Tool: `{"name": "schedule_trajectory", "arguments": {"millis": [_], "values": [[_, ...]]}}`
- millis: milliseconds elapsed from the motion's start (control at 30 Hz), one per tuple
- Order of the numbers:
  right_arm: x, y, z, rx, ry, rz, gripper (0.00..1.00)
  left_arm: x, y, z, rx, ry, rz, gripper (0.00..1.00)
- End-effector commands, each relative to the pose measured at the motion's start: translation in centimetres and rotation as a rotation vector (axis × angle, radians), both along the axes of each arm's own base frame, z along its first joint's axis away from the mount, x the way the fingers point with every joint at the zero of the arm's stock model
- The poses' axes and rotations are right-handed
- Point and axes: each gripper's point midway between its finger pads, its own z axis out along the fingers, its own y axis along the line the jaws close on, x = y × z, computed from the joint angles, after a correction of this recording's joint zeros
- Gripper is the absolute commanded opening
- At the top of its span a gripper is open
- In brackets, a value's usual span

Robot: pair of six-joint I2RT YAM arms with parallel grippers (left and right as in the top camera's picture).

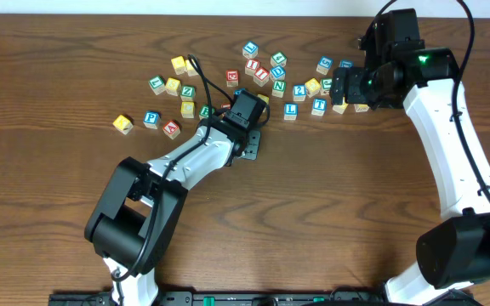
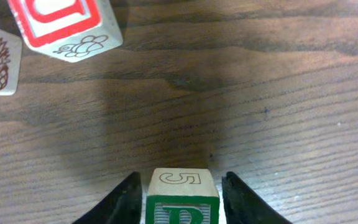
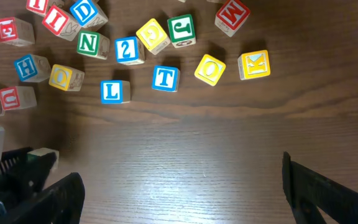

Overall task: Spell out ROBOT
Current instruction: 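Carry the green R block to the open table center and release, then reach the right gripper to the yellow O block and grasp it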

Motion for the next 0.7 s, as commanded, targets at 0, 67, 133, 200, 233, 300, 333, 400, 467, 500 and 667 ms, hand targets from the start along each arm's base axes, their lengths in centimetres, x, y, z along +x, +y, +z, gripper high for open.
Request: {"name": "schedule_trajectory", "arguments": {"millis": [0, 67, 133, 200, 233, 300, 333, 400, 467, 500, 667], "values": [[0.2, 0.0, 0.3, -0.003, -0.008, -0.014, 0.97, -0.2, 0.7, -0.7, 0.028, 0.021, 0.007, 0.48], [0.2, 0.0, 0.3, -0.003, -0.008, -0.014, 0.97, 0.0, 0.6, -0.1, 0.025, 0.017, 0.010, 0.48], [0.4, 0.0, 0.4, 0.000, -0.019, -0.014, 0.99, 0.6, 0.2, 1.3, 0.006, -0.013, 0.010, 0.49], [1.1, 0.1, 0.7, 0.004, -0.048, -0.014, 0.99, 1.4, 0.4, 3.8, -0.018, -0.053, 0.024, 0.50], [1.6, 0.2, 1.0, 0.007, -0.071, -0.014, 0.99, 2.1, 1.0, 5.7, -0.031, -0.077, 0.043, 0.50], [2.1, 0.5, 1.3, 0.023, -0.097, -0.008, 0.99, 3.1, 2.4, 9.2, -0.058, -0.130, 0.081, 0.53], [2.5, 0.7, 1.5, 0.033, -0.112, -0.005, 0.99, 3.6, 3.4, 11.3, -0.076, -0.166, 0.106, 0.53], [2.6, 0.8, 1.6, 0.051, -0.115, -0.026, 0.93, 4.2, 5.2, 14.7, -0.103, -0.228, 0.150, 0.54], [2.5, 0.3, 0.7, 0.067, -0.076, -0.130, 0.88, 4.4, 7.6, 17.8, -0.127, -0.294, 0.202, 0.54], [2.5, -0.2, 0.2, 0.053, -0.061, -0.170, 0.89, 4.4, 8.3, 18.4, -0.130, -0.307, 0.216, 0.54], [3.4, -2.1, -5.4, 0.036, 0.070, -0.334, 0.78, 4.6, 14.4, 18.2, -0.095, -0.280, 0.354, 0.54]]}}
